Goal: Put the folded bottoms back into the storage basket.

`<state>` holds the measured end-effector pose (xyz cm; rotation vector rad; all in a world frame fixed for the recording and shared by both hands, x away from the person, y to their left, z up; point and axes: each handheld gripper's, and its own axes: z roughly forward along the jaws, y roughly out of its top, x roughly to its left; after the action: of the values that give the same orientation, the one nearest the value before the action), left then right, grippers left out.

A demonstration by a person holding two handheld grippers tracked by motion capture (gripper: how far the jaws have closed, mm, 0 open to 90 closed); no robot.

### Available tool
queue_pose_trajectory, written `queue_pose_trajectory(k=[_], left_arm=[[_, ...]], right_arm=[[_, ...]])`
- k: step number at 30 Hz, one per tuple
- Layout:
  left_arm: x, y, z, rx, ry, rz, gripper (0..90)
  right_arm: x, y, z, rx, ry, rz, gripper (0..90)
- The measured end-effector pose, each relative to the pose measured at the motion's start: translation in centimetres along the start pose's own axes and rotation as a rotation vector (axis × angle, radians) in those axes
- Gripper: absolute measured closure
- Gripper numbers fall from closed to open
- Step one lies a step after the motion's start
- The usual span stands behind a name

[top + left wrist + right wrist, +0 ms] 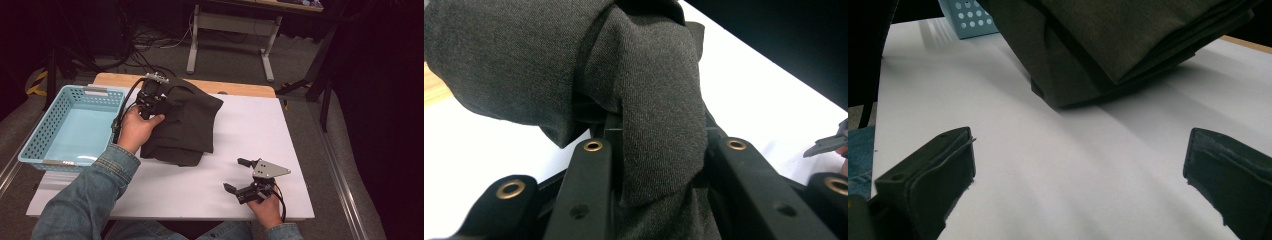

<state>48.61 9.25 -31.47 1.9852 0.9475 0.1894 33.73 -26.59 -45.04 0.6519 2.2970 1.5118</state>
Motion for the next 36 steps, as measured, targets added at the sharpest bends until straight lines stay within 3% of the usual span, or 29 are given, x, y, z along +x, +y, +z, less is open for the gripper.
queue_pose_trajectory(k=[36], left_arm=[[1.2, 2.9, -6.8, -0.065, 0.079, 0.019, 72.7]], right_arm=[[0.0, 0.0, 0.0, 0.004, -0.004, 0.003, 0.9]])
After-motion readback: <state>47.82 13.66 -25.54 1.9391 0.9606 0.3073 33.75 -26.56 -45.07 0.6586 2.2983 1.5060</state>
